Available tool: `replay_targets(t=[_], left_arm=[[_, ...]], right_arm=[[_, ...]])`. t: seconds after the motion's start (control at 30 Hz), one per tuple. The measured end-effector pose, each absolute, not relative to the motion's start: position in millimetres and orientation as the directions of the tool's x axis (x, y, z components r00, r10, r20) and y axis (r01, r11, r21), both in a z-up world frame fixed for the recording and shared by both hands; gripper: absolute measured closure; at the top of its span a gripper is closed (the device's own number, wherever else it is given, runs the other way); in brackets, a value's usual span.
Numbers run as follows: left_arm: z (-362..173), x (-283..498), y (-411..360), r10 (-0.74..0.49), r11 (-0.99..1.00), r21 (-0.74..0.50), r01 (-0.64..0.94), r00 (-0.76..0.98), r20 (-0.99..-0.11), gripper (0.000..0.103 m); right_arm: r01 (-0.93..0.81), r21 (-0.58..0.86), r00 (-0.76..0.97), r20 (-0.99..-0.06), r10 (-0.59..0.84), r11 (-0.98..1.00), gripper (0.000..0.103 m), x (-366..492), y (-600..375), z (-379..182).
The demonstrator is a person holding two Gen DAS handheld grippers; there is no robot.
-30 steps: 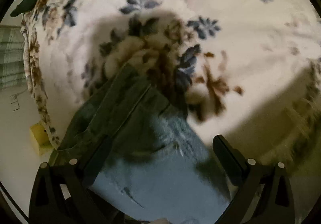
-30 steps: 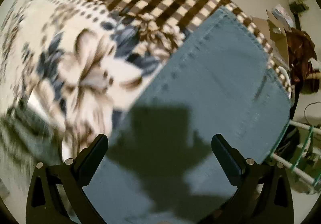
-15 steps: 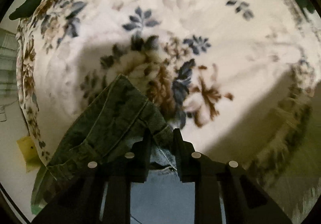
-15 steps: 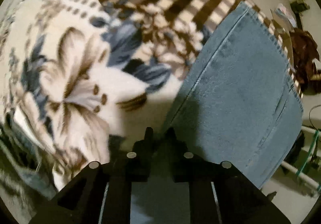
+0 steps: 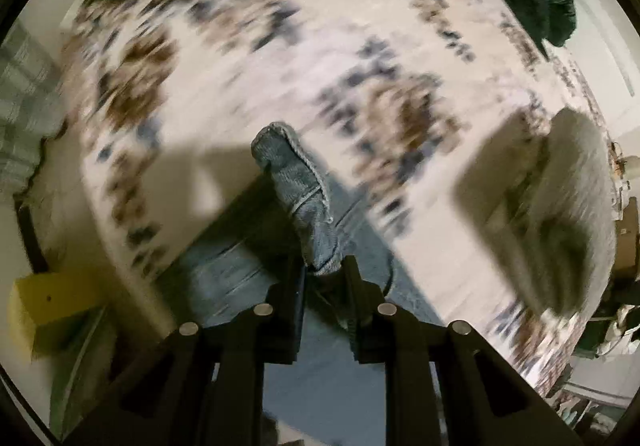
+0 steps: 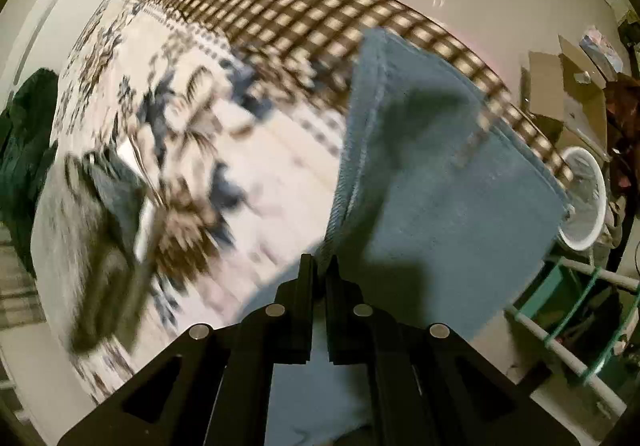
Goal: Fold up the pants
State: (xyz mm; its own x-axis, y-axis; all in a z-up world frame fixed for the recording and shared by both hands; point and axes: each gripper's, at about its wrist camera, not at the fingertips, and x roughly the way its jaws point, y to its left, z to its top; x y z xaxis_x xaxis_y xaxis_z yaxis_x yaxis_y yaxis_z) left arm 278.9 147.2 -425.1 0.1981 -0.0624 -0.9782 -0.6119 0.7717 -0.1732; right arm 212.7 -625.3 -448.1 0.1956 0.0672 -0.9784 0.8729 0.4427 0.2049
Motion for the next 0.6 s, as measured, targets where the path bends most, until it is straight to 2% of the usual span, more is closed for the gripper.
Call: replay_targets(t=[0.1, 0.2, 0.33, 0.43, 0.6], left_arm=[[-458, 228, 155, -0.063, 0.752, -0.137, -0.644, 0.137, -0.989, 0.089], [-503, 194, 158, -0.085, 0.719, -0.107, -0.687, 0.065, -0.994, 0.089], [-545, 177, 158, -0.057, 0.72, -0.057, -0.692, 0.023, -0.998, 0.089], [-546, 179, 159, -0.064, 0.718, -0.077, -0.692, 0.044, -0.997, 0.089], [-523, 178, 157, -0.043, 0.752, -0.089, -0.653, 0.087, -0.995, 0.09]], right_arm=[[0.861, 0.176, 0.167, -0.984, 0.062, 0.476, 0.098, 150, -616, -444], [0.857, 0.137, 0.122, -0.991, 0.063, 0.497, 0.099, 111, -606, -472], [0.855, 0.072, 0.044, -0.997, 0.066, 0.514, 0.099, 76, -603, -517], [0.857, 0.057, 0.018, -0.997, 0.08, 0.513, 0.099, 59, -603, -537], [0.855, 0.083, 0.037, -0.994, 0.1, 0.512, 0.099, 43, -600, -534]])
